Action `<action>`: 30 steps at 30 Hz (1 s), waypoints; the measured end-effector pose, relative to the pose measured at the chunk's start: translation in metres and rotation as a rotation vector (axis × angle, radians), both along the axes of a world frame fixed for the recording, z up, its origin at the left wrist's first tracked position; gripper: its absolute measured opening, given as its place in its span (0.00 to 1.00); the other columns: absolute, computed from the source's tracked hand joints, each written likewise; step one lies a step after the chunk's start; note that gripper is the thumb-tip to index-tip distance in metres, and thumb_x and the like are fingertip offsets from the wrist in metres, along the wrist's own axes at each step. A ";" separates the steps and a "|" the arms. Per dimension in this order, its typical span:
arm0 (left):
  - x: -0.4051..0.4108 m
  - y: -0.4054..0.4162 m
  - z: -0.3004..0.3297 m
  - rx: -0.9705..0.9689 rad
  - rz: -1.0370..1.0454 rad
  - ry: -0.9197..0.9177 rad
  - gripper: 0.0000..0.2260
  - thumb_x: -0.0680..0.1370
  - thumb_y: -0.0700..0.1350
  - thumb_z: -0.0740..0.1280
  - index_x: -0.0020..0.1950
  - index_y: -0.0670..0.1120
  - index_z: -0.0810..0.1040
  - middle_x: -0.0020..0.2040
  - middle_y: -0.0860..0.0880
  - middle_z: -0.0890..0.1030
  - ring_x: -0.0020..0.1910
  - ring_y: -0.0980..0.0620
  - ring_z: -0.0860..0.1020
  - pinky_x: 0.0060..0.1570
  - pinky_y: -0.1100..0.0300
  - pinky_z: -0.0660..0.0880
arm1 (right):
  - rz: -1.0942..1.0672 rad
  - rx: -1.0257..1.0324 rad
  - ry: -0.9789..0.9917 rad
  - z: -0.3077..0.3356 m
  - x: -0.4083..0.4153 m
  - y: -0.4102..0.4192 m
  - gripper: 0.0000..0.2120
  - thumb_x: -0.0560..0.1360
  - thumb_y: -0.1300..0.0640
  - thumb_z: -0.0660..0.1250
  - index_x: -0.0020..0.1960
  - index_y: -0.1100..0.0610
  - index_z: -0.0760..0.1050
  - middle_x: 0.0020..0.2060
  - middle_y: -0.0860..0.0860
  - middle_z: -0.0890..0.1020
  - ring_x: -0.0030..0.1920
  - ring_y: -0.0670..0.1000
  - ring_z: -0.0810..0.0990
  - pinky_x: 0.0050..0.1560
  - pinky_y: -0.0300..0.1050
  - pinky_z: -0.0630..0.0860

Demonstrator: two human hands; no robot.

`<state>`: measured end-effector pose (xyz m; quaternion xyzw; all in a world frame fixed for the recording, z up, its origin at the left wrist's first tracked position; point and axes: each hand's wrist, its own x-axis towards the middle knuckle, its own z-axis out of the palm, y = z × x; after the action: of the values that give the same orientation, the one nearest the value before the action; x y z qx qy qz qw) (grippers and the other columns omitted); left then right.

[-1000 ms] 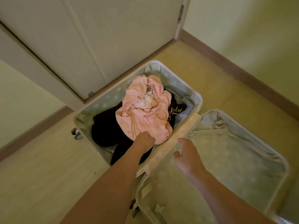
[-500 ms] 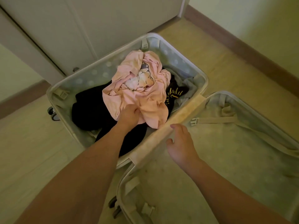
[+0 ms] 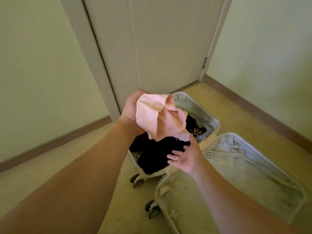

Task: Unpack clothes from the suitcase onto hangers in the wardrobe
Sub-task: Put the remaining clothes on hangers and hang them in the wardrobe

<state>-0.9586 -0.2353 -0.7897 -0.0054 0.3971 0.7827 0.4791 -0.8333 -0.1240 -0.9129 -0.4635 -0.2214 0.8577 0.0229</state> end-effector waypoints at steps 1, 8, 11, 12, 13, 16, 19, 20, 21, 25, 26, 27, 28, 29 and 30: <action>0.011 -0.022 0.028 0.044 -0.068 0.023 0.13 0.73 0.50 0.59 0.40 0.40 0.72 0.37 0.43 0.72 0.39 0.42 0.74 0.49 0.53 0.69 | 0.015 -0.044 0.105 0.029 0.002 -0.017 0.38 0.75 0.30 0.55 0.73 0.57 0.63 0.69 0.66 0.67 0.64 0.69 0.71 0.69 0.64 0.60; 0.119 -0.209 0.174 -0.061 -0.069 0.203 0.09 0.69 0.43 0.63 0.29 0.46 0.67 0.31 0.45 0.68 0.34 0.42 0.70 0.40 0.57 0.69 | 0.119 0.222 0.328 0.220 0.056 -0.161 0.26 0.76 0.67 0.50 0.24 0.62 0.74 0.21 0.54 0.75 0.21 0.50 0.76 0.23 0.34 0.73; 0.161 -0.303 0.218 -0.155 -0.061 0.218 0.08 0.69 0.42 0.61 0.30 0.45 0.71 0.27 0.47 0.72 0.27 0.49 0.72 0.33 0.60 0.69 | 0.162 0.354 0.423 0.287 0.077 -0.225 0.18 0.72 0.70 0.51 0.34 0.63 0.77 0.32 0.58 0.79 0.36 0.54 0.80 0.42 0.46 0.79; 0.178 -0.332 0.233 -0.233 -0.054 0.233 0.07 0.69 0.42 0.62 0.32 0.44 0.74 0.28 0.47 0.74 0.28 0.49 0.73 0.33 0.59 0.70 | 0.215 0.341 0.411 0.310 0.087 -0.249 0.17 0.75 0.69 0.50 0.40 0.64 0.77 0.36 0.59 0.80 0.39 0.56 0.80 0.44 0.49 0.78; 0.186 -0.357 0.242 -0.312 -0.012 0.242 0.06 0.69 0.42 0.63 0.34 0.42 0.75 0.29 0.46 0.75 0.29 0.48 0.74 0.34 0.59 0.71 | 0.268 0.332 0.406 0.332 0.096 -0.272 0.15 0.77 0.67 0.51 0.45 0.65 0.77 0.40 0.61 0.81 0.41 0.57 0.81 0.44 0.49 0.78; 0.216 -0.435 0.259 -0.479 0.220 0.261 0.05 0.71 0.42 0.64 0.41 0.40 0.74 0.30 0.45 0.75 0.30 0.48 0.71 0.33 0.60 0.69 | 0.383 0.384 0.400 0.385 0.119 -0.348 0.13 0.77 0.60 0.56 0.46 0.64 0.78 0.37 0.61 0.82 0.32 0.58 0.83 0.30 0.47 0.80; 0.252 -0.519 0.267 -0.524 0.350 0.272 0.09 0.75 0.47 0.63 0.46 0.40 0.73 0.31 0.45 0.76 0.29 0.48 0.73 0.31 0.59 0.71 | 0.475 0.419 0.437 0.416 0.135 -0.421 0.13 0.77 0.57 0.56 0.49 0.62 0.77 0.41 0.60 0.80 0.38 0.59 0.81 0.35 0.53 0.81; 0.267 -0.549 0.267 -0.536 0.395 0.276 0.10 0.75 0.47 0.62 0.47 0.41 0.73 0.33 0.44 0.77 0.30 0.47 0.74 0.34 0.58 0.72 | 0.516 0.410 0.464 0.420 0.141 -0.445 0.13 0.77 0.57 0.56 0.50 0.62 0.77 0.41 0.60 0.81 0.40 0.59 0.80 0.36 0.53 0.81; 0.285 -0.584 0.266 -0.564 0.435 0.277 0.10 0.75 0.48 0.62 0.47 0.41 0.74 0.35 0.44 0.77 0.32 0.46 0.75 0.36 0.56 0.73 | 0.571 0.410 0.469 0.422 0.149 -0.474 0.13 0.76 0.57 0.56 0.49 0.61 0.77 0.41 0.59 0.81 0.40 0.59 0.80 0.35 0.52 0.81; 0.342 -0.683 0.243 -0.751 0.494 0.245 0.09 0.76 0.48 0.61 0.49 0.44 0.75 0.41 0.44 0.78 0.36 0.45 0.77 0.43 0.52 0.78 | 0.741 0.426 0.486 0.407 0.171 -0.561 0.13 0.73 0.61 0.55 0.50 0.62 0.77 0.43 0.62 0.80 0.46 0.61 0.82 0.42 0.53 0.82; 0.355 -0.703 0.228 -0.809 0.513 0.223 0.09 0.76 0.48 0.61 0.49 0.44 0.75 0.43 0.44 0.78 0.37 0.44 0.77 0.44 0.52 0.78 | 0.765 0.457 0.457 0.399 0.176 -0.584 0.12 0.73 0.63 0.54 0.49 0.63 0.75 0.42 0.62 0.80 0.46 0.61 0.81 0.42 0.52 0.82; 0.368 -0.718 0.214 -0.871 0.519 0.196 0.09 0.76 0.48 0.61 0.50 0.44 0.75 0.44 0.44 0.78 0.39 0.44 0.77 0.45 0.52 0.76 | 0.791 0.489 0.435 0.390 0.179 -0.602 0.11 0.73 0.65 0.53 0.48 0.62 0.74 0.41 0.61 0.78 0.45 0.60 0.81 0.43 0.51 0.82; 0.386 -0.739 0.196 -0.930 0.528 0.155 0.09 0.76 0.48 0.61 0.49 0.45 0.75 0.44 0.44 0.78 0.39 0.45 0.77 0.45 0.53 0.75 | 0.844 0.571 0.406 0.376 0.184 -0.627 0.11 0.73 0.67 0.53 0.49 0.62 0.73 0.42 0.59 0.77 0.46 0.59 0.81 0.46 0.50 0.81; 0.398 -0.747 0.181 -0.989 0.510 0.132 0.08 0.76 0.49 0.62 0.49 0.45 0.74 0.44 0.45 0.77 0.39 0.45 0.75 0.43 0.55 0.73 | 0.881 0.679 0.380 0.356 0.183 -0.637 0.12 0.74 0.68 0.53 0.52 0.62 0.73 0.44 0.57 0.77 0.47 0.57 0.80 0.50 0.49 0.80; 0.412 -0.758 0.162 -1.045 0.488 0.104 0.08 0.75 0.49 0.63 0.49 0.45 0.74 0.43 0.45 0.76 0.37 0.46 0.73 0.40 0.57 0.70 | 0.944 0.822 0.324 0.335 0.187 -0.651 0.13 0.76 0.67 0.55 0.57 0.61 0.73 0.43 0.55 0.76 0.45 0.53 0.79 0.49 0.45 0.79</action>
<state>-0.5465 -0.9936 -0.6274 -0.2940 0.7412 0.5700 0.1983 -0.6462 -0.7753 -0.5777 -0.1343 -0.7057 0.6798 -0.1479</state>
